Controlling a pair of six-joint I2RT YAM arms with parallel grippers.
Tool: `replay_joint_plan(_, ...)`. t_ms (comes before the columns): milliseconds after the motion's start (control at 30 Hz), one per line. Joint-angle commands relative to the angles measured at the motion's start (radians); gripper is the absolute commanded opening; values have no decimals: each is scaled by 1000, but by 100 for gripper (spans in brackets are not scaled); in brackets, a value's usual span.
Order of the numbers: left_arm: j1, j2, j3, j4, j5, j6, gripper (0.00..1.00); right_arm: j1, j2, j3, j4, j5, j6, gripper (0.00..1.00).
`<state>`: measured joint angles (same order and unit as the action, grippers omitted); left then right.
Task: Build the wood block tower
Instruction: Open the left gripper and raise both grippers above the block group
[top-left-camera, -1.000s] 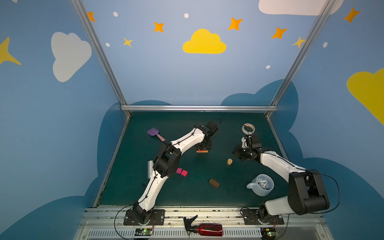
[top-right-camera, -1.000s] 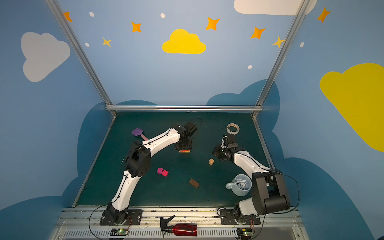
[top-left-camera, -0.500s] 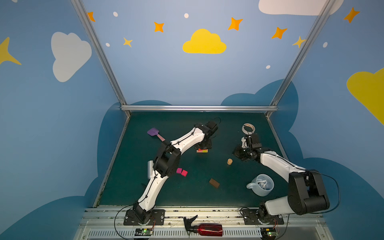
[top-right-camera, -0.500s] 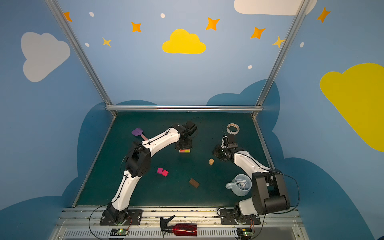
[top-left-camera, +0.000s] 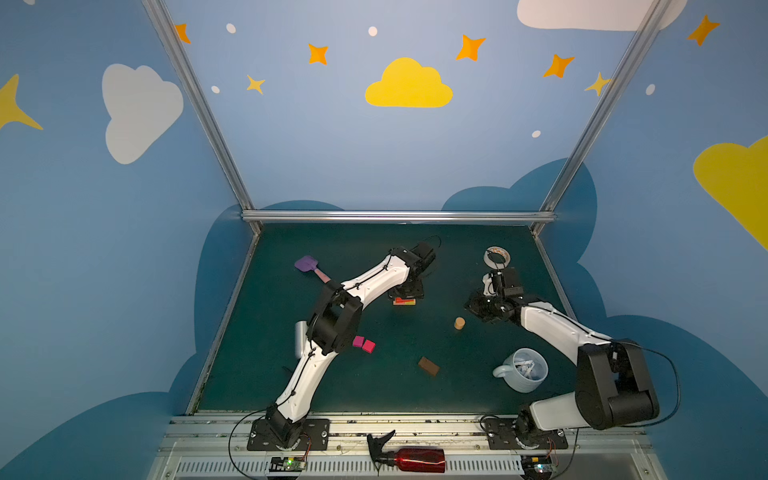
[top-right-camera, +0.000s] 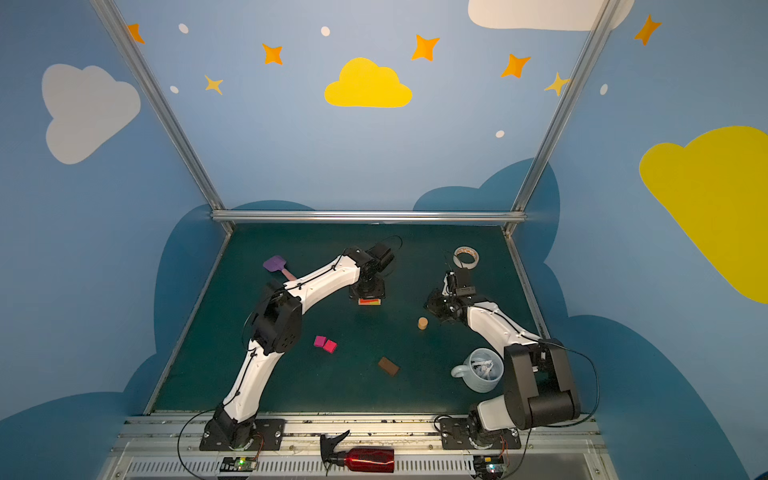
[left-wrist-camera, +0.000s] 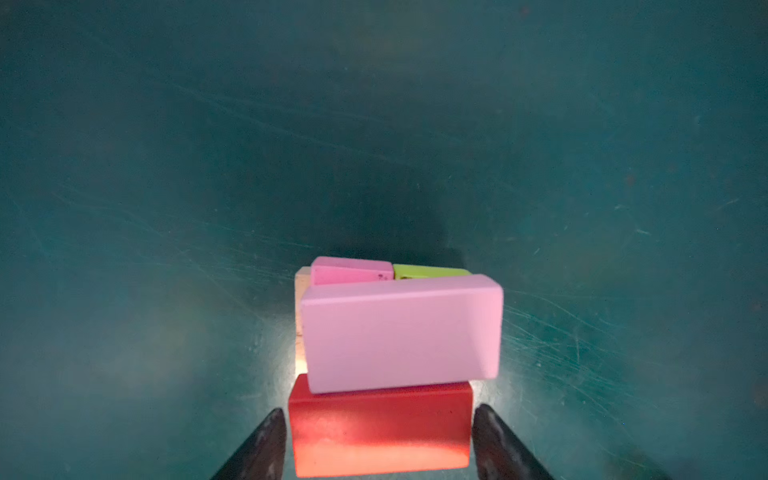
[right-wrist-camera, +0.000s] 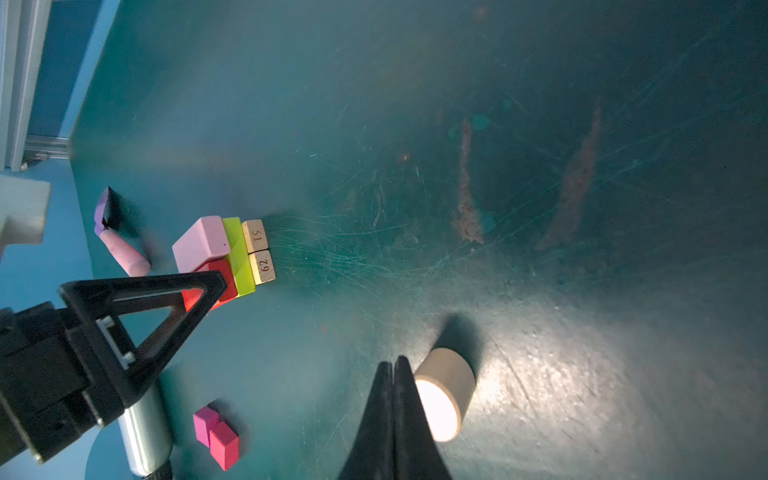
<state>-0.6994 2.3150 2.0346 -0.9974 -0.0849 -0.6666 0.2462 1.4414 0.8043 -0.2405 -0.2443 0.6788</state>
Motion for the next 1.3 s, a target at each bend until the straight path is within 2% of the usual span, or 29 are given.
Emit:
replay_joint_plan(0, 2, 3, 27, -27, -21, 3, 74, 7, 6, 29, -11, 10, -9, 0)
replay_joint_plan(267, -6, -58, 22, -20, -27, 18, 85, 6, 5, 29, -13, 8, -8, 0)
replay_joint_plan(467, -18, -154, 4, -16, -54, 24, 85, 6, -6, 37, -19, 4, -11, 1)
replay_joint_plan(567, -18, -225, -14, 2, -65, 35, 84, 7, -10, 56, -25, 1, -17, 9)
replay_joint_plan(667, -16, -297, -30, 7, -93, 50, 74, 8, 1, 86, -19, -29, -30, 16)
replay_joint_plan(767, -1, -392, -116, 51, -85, 64, 48, 10, 35, 134, -2, -82, -48, 12)
replay_joint_plan(833, 24, -470, -230, 111, -53, 66, 28, 10, 72, 173, 5, -121, -61, 1)
replay_joint_plan(933, 89, -576, -443, 243, 47, 47, 5, 16, 145, 240, 17, -179, -75, 0)
replay_joint_plan(1033, 156, -644, -648, 412, 183, 14, 4, 32, 242, 311, 31, -230, -84, 0)
replay_joint_plan(1100, 182, -662, -745, 506, 234, 0, 4, 47, 299, 362, 34, -252, -92, 0)
replay_joint_plan(1267, 220, -636, -844, 659, 347, -17, 4, 91, 424, 489, 11, -266, -104, 0)
